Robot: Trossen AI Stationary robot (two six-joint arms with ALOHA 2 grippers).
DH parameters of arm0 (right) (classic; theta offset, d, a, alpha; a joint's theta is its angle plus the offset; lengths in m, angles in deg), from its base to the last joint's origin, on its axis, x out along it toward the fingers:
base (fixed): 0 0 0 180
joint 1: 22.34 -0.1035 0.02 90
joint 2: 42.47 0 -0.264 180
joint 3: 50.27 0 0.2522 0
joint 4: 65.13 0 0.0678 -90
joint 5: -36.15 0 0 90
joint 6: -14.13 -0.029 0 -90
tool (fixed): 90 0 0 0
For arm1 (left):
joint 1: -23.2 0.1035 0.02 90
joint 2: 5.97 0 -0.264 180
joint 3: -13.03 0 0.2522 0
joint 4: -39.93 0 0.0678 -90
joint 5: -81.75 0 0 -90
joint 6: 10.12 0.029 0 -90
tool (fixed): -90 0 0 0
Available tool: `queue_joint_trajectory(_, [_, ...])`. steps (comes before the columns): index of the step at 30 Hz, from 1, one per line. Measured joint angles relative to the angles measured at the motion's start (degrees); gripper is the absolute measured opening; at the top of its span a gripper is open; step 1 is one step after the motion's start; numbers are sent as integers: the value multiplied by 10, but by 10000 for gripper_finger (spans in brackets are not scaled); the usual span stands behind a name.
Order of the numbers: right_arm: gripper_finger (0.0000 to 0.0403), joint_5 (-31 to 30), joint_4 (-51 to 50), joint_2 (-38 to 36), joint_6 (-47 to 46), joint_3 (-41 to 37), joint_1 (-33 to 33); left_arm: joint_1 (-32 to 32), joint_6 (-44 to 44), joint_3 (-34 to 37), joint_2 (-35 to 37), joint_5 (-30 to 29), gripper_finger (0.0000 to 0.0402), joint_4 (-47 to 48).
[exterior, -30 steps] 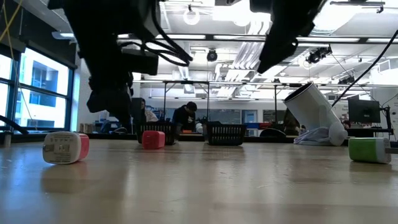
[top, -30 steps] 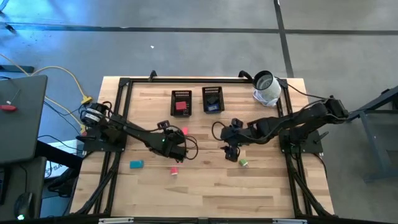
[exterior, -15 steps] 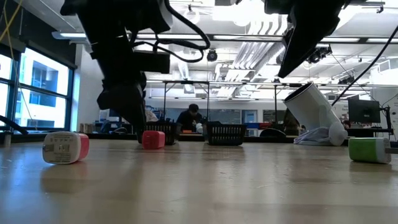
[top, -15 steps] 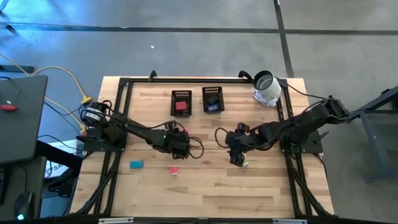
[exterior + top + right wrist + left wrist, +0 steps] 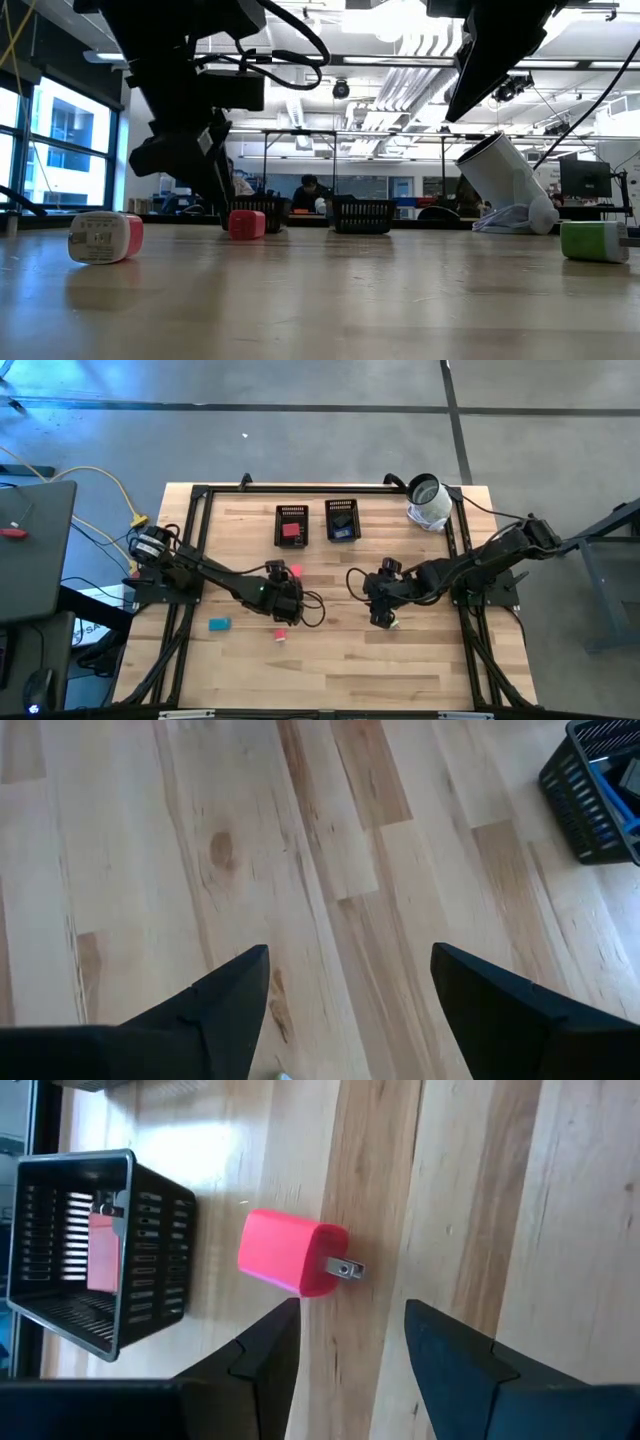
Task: Pick & Place Office items
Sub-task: Put the green charger adapter into the left black bin
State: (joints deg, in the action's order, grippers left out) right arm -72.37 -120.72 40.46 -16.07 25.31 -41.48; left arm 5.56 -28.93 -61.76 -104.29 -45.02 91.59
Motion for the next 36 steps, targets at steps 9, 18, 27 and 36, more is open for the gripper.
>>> queue_joint_trajectory(9, [266,5,0,0,-1,0,0,19,-17,0,0,21,171,-2])
queue_joint_trajectory(18, [266,23,-26,0,-34,0,0,69,-22,0,0,76,171,-11])
queue_joint_trajectory(27, [266,31,-49,0,-79,0,-4,84,-22,0,0,103,171,-43])
queue_joint_trajectory(36, [266,69,-126,0,-199,0,-47,51,-8,0,0,103,171,-74])
